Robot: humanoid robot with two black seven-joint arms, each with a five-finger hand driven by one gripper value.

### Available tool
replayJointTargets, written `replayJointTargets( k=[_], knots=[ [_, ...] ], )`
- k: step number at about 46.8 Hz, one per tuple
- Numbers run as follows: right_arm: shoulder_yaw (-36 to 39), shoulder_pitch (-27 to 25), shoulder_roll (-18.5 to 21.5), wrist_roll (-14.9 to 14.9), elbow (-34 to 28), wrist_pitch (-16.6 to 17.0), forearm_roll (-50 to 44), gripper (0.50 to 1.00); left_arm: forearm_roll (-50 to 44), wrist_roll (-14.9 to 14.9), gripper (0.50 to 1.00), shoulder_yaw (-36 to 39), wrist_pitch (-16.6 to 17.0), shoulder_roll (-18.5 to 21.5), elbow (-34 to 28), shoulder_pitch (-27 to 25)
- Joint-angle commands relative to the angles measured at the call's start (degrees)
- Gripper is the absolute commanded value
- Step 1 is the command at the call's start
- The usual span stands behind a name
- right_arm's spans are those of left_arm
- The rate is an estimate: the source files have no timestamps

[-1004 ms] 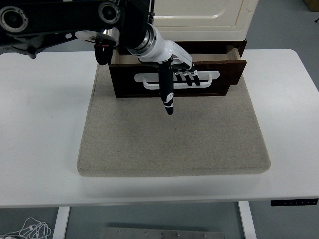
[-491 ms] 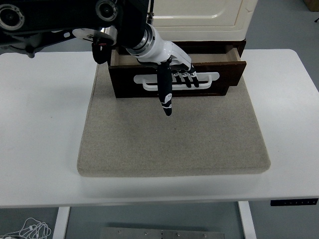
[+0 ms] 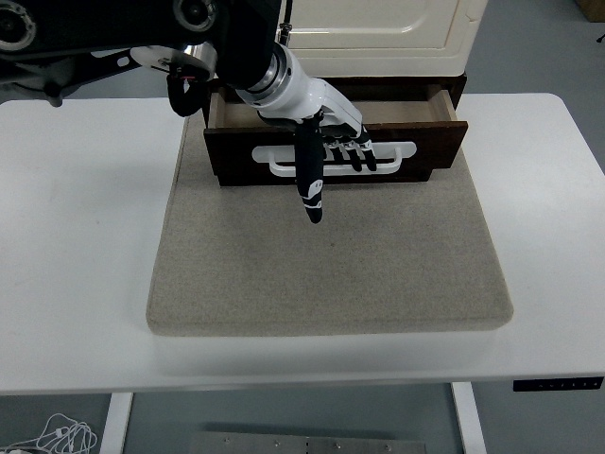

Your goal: Open the drawer under the combination cabinet

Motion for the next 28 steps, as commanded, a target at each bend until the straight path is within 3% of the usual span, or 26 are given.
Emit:
replayJointTargets(
  k=[1,28],
  knots=[
    [0.00,0.00,0.00,0.00,0.00,0.00,0.03,0.926,0.02,-0.02,1.000,-0.06,-0.02,-0.07,0.00,-0.03],
    [0.00,0.00,0.00,0.00,0.00,0.00,0.03,0.926,0.11,-0.02,1.000,-1.64,-0.46,0.01,0.08,-0.55]
  ],
)
